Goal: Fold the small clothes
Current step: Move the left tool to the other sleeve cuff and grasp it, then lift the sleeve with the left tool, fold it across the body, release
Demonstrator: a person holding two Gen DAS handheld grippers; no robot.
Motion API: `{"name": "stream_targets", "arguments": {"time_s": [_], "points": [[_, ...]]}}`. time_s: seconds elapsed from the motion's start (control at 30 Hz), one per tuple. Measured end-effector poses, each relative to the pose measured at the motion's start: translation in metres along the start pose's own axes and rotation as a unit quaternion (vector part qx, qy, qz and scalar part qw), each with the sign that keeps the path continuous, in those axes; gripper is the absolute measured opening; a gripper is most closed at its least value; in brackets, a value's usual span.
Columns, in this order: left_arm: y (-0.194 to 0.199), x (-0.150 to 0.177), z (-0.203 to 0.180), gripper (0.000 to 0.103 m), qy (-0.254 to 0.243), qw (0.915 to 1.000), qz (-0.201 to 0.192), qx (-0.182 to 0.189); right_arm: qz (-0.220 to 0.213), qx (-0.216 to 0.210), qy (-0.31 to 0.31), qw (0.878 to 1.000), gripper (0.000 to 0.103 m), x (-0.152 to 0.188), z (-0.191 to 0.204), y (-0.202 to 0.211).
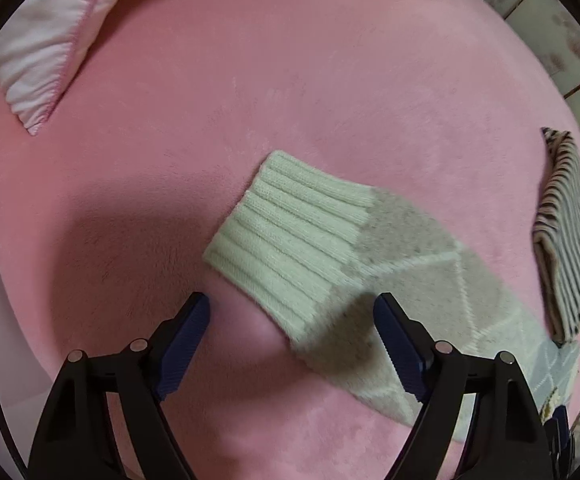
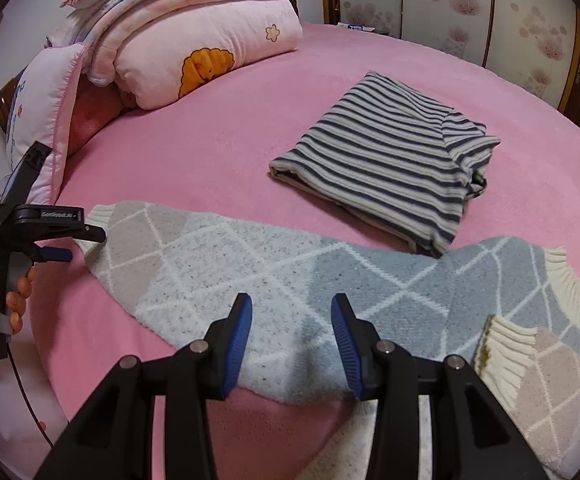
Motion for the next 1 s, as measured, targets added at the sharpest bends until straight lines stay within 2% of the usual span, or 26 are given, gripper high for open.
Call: {"name": "stream_targets", "arguments": {"time_s": [0.07,0.1,0.13,0.17,0.33,0.4,0.5,0.6,0.73,0.87,1.0], "points": [[-0.005,0.000,-0.003,0.068,-0.004,1.0000,0.001,-0.004,0.006,0.001,0.001,1.000,0.041,0.004,-0.001,-0.004],[-0.005,0.001,-0.006,0.048,-0.011,0.9999,-0.004,-0.004,0.010,0.001,0.000,1.000,0.041,0.006,-0.001,-0.006],[-0.004,0.002,-0.010,0.022,-0.018,0.9998,-0.005,0.004,0.013,0.001,-0.002,1.000,0.041,0.009,-0.002,-0.007],[-0.003,0.003,-0.015,0.008,-0.025,0.9996,-0.006,0.013,0.014,0.001,-0.003,1.000,0.041,0.011,-0.003,-0.007],[0.020,0.013,-0.034,0.007,-0.060,0.9961,-0.064,-0.002,0.015,0.006,-0.011,1.000,0.041,0.022,-0.012,0.001],[0.037,0.018,-0.044,0.007,-0.061,0.9938,-0.092,0.008,0.011,0.012,-0.013,1.000,0.041,0.027,-0.019,0.011],[0.071,0.036,-0.074,0.007,-0.099,0.9855,-0.136,0.026,0.005,0.020,-0.014,1.000,0.041,0.033,-0.031,0.027],[0.104,0.054,-0.107,0.006,-0.134,0.9777,-0.149,0.062,-0.009,0.037,-0.020,0.999,0.041,0.040,-0.049,0.050],[0.156,0.111,-0.172,0.006,-0.205,0.9570,-0.161,0.129,-0.028,0.046,-0.050,0.997,0.041,0.056,-0.080,0.085],[0.202,0.184,-0.242,0.006,-0.268,0.9290,-0.160,0.200,-0.047,0.061,-0.085,0.993,0.041,0.080,-0.115,0.124],[0.221,0.262,-0.305,0.006,-0.317,0.9018,-0.118,0.269,-0.055,0.079,-0.115,0.989,0.041,0.114,-0.149,0.157]]}}
Point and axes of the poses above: each gripper's, at about its wrist camera, not at the fingertips, and y roughly against the way its jaws point, z to its left, x to its underside, the point moved 4 cm from there along -y, roughly the way its jaws point, and after that the axes turned 8 degrees about y, right-handed, at the moved point
